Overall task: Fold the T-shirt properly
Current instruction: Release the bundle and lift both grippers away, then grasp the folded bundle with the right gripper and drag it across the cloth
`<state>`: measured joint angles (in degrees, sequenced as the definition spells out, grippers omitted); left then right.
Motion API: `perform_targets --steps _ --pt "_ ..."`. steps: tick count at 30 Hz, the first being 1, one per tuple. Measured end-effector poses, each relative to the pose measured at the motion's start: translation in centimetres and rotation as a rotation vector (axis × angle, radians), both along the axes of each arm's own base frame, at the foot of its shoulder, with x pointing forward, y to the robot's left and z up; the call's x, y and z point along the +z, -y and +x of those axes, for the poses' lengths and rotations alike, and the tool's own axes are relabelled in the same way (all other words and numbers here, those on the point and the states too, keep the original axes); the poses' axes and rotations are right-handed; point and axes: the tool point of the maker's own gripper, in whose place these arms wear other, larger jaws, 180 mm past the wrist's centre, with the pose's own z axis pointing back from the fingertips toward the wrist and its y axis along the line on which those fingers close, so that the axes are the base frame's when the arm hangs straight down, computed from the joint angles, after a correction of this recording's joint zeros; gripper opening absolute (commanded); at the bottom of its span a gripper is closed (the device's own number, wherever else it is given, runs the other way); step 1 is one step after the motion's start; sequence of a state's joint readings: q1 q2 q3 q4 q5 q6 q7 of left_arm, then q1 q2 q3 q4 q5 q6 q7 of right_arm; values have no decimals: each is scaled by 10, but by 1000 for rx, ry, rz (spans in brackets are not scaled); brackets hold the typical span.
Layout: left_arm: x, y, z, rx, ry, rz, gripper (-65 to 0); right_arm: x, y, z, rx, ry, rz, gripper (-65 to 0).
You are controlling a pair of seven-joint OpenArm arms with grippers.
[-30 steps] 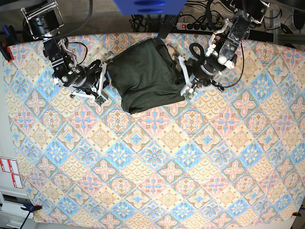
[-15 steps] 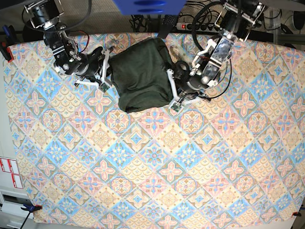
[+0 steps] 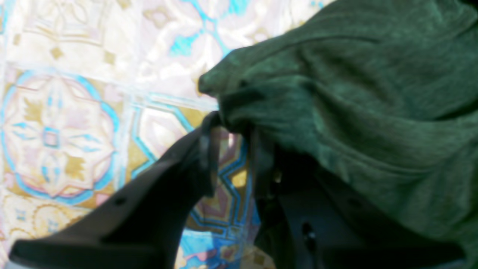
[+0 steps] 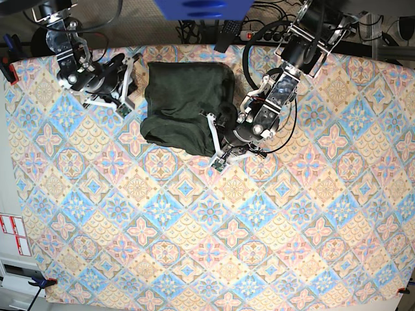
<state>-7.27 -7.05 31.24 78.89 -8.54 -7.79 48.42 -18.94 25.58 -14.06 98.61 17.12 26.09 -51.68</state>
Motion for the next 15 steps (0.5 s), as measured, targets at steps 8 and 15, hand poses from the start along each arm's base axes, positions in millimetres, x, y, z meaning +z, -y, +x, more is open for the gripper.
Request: perform_targets --steps 8,15 --pt "18 -59 -4 100 60 11 -523 34 -27 8 72 86 38 -565" --pt "43 -150 -17 310 128 54 -523 31 -81 -17 246 27 90 -599"
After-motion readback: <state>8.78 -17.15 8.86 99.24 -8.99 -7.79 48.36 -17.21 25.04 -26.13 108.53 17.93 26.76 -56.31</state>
